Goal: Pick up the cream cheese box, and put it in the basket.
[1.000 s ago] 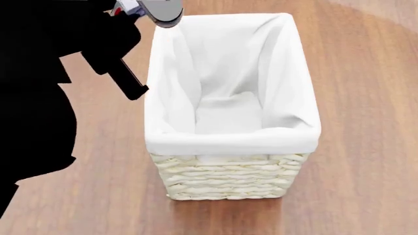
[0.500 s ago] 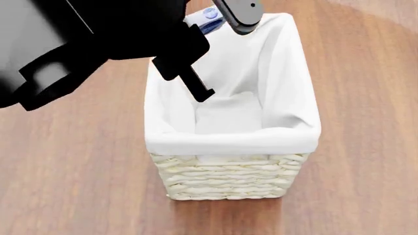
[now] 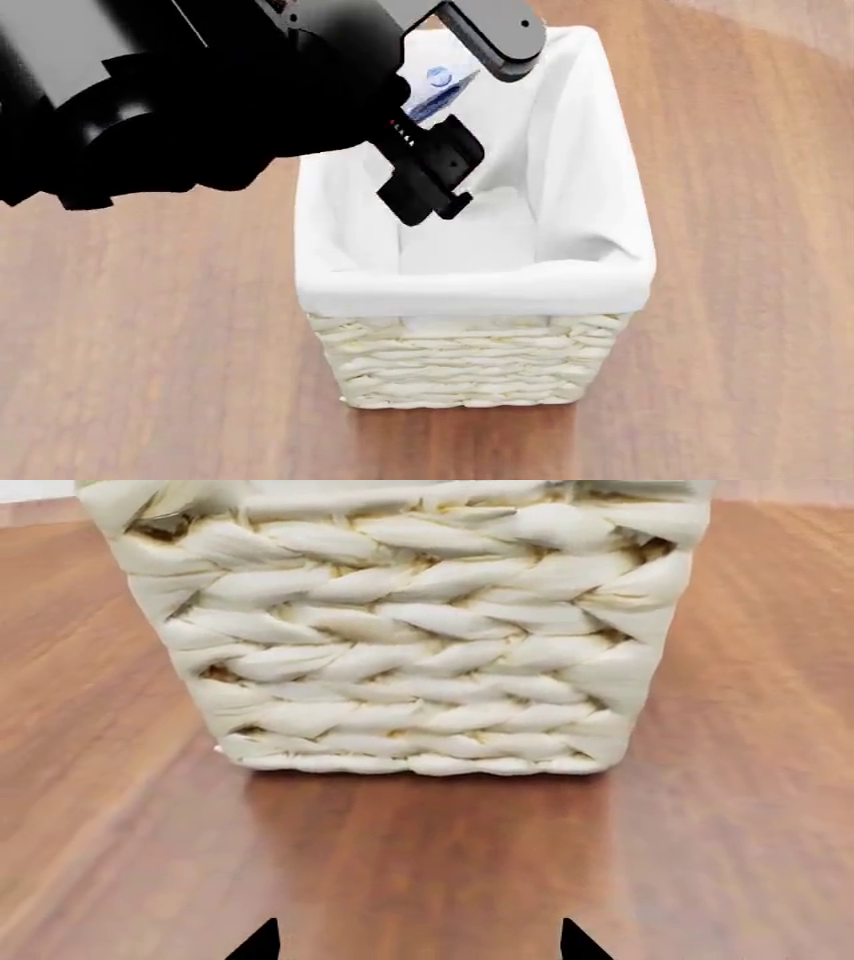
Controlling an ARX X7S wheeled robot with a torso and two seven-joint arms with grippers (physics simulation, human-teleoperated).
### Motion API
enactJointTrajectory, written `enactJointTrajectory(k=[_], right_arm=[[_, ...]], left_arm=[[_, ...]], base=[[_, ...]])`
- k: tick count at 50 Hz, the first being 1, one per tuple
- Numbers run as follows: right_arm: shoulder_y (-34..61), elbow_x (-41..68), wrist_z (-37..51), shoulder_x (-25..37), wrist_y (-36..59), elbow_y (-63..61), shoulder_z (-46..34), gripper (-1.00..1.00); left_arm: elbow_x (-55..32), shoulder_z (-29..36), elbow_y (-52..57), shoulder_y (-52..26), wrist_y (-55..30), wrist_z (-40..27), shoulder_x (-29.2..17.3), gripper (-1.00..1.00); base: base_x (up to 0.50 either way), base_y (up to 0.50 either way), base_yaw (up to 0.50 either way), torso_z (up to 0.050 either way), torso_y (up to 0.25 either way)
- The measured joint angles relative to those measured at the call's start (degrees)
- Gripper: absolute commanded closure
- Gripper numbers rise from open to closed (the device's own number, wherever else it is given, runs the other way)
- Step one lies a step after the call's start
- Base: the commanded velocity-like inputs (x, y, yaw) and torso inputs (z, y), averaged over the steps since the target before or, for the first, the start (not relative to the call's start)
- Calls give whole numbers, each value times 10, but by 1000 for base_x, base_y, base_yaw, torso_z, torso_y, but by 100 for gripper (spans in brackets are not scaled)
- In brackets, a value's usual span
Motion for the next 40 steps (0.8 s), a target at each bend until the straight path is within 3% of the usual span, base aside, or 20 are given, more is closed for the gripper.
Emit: enactJointTrajectory(k=[15, 23, 31, 40], right_arm=[[2, -3, -3, -2, -4, 12, -10, -100], [6, -2, -3, -3, -5, 20, -12, -100], [11, -2, -2, -5, -6, 29, -13, -100], [21, -6, 4, -7, -4, 41, -13, -100]], left_arm=[[-57, 8, -35, -26, 91, -31, -7, -100], [-85, -12, -4, -41, 111, -60, -38, -100], [-120, -47, 97, -55, 120, -133, -123, -100], [-134, -91, 282, -26, 166, -256, -291, -100]], base=[[0, 0, 0, 0, 0], [0, 0, 0, 0, 0], [0, 0, 0, 0, 0], [0, 0, 0, 0, 0]])
